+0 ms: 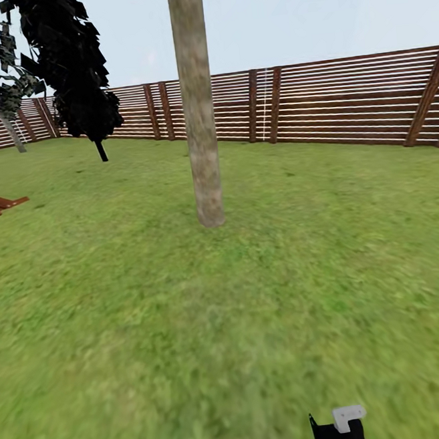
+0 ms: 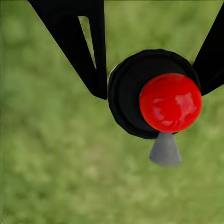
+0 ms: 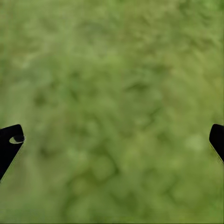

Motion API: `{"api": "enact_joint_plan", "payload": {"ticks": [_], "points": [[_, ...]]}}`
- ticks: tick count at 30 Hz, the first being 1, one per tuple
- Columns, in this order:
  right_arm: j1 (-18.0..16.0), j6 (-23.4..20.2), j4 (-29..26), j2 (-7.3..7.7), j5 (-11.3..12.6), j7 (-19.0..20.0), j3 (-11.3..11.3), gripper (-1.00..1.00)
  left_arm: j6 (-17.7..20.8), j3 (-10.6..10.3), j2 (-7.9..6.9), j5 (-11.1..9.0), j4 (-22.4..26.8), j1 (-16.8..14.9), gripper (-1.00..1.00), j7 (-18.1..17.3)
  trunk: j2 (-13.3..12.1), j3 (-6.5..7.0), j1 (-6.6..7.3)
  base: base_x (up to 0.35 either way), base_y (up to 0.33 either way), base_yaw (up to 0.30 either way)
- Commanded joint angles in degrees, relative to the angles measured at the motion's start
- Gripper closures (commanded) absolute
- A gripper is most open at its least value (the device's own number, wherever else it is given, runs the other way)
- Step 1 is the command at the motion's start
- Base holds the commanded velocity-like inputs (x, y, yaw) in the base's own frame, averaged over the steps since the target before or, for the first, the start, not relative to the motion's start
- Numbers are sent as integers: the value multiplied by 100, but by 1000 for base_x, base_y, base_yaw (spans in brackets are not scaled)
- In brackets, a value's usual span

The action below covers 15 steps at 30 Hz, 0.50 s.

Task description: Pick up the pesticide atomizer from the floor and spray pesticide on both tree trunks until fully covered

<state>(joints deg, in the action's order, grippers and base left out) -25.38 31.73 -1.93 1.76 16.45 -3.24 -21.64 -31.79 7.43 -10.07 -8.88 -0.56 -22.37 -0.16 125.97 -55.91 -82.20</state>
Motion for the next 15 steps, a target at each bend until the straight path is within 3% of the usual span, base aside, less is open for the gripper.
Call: {"api": "enact_joint_plan", "payload": {"ticks": [1, 15], "points": [[-2, 9, -1, 0, 25, -29, -50, -100, -19, 30, -1, 9, -6, -4, 100, -1, 2, -5, -3, 340, 0, 0], [-2, 9, -1, 0, 25, -28, -51, -100, -13, 30, 4, 9, -6, -4, 100, -1, 2, -5, -3, 341, 0, 0]]}}
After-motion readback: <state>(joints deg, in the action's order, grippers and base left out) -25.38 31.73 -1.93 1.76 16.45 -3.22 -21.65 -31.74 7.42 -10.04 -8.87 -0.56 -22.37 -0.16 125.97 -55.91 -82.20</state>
